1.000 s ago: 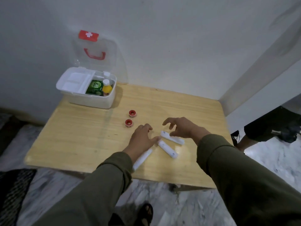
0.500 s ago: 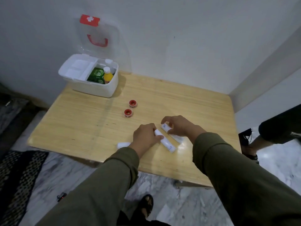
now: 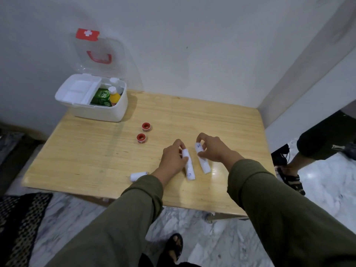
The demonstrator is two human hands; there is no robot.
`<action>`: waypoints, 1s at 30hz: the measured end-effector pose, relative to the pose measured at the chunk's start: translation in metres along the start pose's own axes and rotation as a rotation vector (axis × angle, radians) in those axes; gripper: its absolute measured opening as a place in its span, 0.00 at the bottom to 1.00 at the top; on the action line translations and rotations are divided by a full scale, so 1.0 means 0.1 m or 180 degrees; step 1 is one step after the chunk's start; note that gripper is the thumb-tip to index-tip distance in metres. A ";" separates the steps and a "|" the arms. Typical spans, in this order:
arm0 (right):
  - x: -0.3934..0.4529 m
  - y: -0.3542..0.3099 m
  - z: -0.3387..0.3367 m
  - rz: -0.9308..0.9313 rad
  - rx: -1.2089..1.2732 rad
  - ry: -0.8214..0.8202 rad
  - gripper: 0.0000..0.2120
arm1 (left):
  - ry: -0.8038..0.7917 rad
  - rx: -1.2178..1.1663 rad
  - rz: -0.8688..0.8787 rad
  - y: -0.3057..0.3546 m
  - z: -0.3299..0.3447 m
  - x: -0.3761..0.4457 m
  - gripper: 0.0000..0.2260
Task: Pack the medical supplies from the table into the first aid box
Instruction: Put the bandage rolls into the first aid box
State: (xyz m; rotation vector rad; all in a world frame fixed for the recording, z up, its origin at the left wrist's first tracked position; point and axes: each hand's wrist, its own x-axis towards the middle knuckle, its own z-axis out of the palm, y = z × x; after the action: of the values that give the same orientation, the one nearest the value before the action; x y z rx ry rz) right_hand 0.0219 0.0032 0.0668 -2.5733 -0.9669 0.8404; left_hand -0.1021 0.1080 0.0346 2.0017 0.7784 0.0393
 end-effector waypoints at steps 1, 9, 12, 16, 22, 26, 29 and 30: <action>-0.01 -0.01 -0.03 0.0008 0.0037 0.0056 0.17 | 0.0025 -0.0039 0.0042 0.02 -0.02 0.01 0.10; -0.02 -0.37 -0.34 -0.0125 0.0343 0.0517 0.16 | 0.0411 -0.0215 0.0481 0.24 -0.57 0.13 0.09; 0.01 -0.60 -0.44 -0.0232 0.0413 0.0680 0.15 | 0.0601 -0.0165 0.0649 0.30 -0.88 0.16 0.07; 0.09 -0.95 -0.54 -0.0394 0.0545 0.0906 0.12 | 0.0738 -0.0103 0.0751 0.29 -1.29 0.24 0.08; 0.32 -1.66 -0.57 -0.0624 0.0734 0.1366 0.10 | 0.0812 -0.0113 0.0982 0.13 -2.03 0.36 0.09; 0.48 -2.20 -0.45 -0.0691 0.0936 0.1554 0.10 | 0.0948 -0.0093 0.1098 -0.07 -2.58 0.45 0.10; 0.62 -2.56 -0.32 -0.0729 0.0993 0.1595 0.10 | 0.0949 -0.0124 0.1016 -0.26 -2.96 0.55 0.09; 0.66 -2.67 -0.28 -0.0742 0.1006 0.1617 0.10 | 0.0929 -0.0117 0.0987 -0.33 -3.06 0.58 0.09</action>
State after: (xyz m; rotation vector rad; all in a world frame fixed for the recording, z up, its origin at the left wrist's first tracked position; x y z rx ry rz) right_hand -0.0582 0.2440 0.1758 -2.1836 -0.8672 0.2298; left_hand -0.1731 0.3860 0.1591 2.0903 0.6333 0.5321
